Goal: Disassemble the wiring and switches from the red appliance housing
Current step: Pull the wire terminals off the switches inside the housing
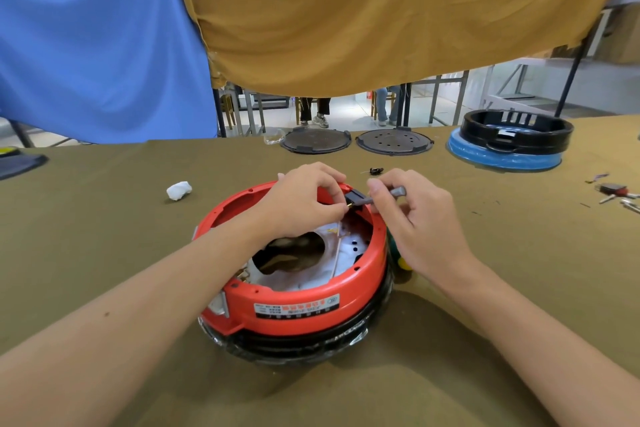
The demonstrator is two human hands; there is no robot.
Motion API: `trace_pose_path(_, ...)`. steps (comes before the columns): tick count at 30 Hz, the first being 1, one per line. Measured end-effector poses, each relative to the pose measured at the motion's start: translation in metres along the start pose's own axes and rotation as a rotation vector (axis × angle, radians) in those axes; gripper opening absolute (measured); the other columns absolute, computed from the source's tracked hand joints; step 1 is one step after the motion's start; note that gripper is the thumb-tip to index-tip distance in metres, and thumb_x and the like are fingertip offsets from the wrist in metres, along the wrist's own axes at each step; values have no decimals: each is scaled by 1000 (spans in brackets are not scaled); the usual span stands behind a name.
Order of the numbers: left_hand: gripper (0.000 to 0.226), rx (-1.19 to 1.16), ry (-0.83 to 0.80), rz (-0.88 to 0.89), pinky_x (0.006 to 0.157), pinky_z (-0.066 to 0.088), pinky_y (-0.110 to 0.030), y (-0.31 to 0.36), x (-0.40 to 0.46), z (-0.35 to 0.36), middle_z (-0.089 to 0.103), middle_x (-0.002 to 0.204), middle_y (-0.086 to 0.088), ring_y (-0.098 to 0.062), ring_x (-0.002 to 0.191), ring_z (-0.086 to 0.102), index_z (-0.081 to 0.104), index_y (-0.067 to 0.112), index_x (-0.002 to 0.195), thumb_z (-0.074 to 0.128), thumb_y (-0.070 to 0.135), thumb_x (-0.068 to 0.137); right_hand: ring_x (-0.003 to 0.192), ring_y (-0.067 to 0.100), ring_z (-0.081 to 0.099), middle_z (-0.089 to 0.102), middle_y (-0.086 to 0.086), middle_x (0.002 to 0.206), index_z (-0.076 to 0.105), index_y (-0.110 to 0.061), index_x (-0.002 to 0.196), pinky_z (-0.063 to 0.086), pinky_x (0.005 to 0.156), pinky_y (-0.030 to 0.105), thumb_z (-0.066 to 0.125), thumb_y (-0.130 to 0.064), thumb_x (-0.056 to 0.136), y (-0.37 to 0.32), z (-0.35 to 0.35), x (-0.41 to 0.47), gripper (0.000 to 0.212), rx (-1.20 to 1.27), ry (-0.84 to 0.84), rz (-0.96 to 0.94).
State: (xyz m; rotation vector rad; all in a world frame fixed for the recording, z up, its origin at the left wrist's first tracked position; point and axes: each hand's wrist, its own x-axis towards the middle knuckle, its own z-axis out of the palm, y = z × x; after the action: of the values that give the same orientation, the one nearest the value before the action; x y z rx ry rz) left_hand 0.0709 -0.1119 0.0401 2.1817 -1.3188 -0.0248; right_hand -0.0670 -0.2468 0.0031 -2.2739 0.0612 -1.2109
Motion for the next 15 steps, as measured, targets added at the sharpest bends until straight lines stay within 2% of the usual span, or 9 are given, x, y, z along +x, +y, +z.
trace_pose_path(3, 12, -24, 5, -2, 113, 23, -65, 0, 0, 0, 55, 120, 22, -10, 124, 49, 74, 23, 73, 69, 25, 84, 73, 10, 55, 61, -2, 77, 70, -12, 91, 44, 65, 22, 51, -32, 101, -2, -2, 0, 30, -62, -21, -77)
trace_pose_path(8, 11, -35, 2, -2, 114, 22, -64, 0, -1, 1, 57, 124, 19, -11, 125, 49, 74, 21, 75, 70, 24, 85, 77, 13, 54, 61, -6, 79, 72, -9, 92, 43, 67, 24, 56, -28, 99, -5, -4, -2, 26, -144, -34, -185)
trace_pose_path(12, 11, -35, -2, -3, 114, 21, -64, 0, -1, 1, 56, 123, 21, -10, 124, 49, 73, 22, 76, 70, 25, 86, 79, 13, 55, 57, -11, 82, 72, -11, 95, 45, 69, 23, 58, -26, 99, -5, -5, -3, 21, -111, -41, -164)
trace_pose_path(15, 11, -32, 0, -8, 114, 22, -64, 0, -1, 1, 55, 120, 23, -9, 122, 49, 73, 23, 74, 70, 25, 85, 80, 7, 55, 55, -21, 80, 73, -15, 95, 44, 70, 16, 56, -31, 98, -3, -6, -2, 23, -44, -58, -97)
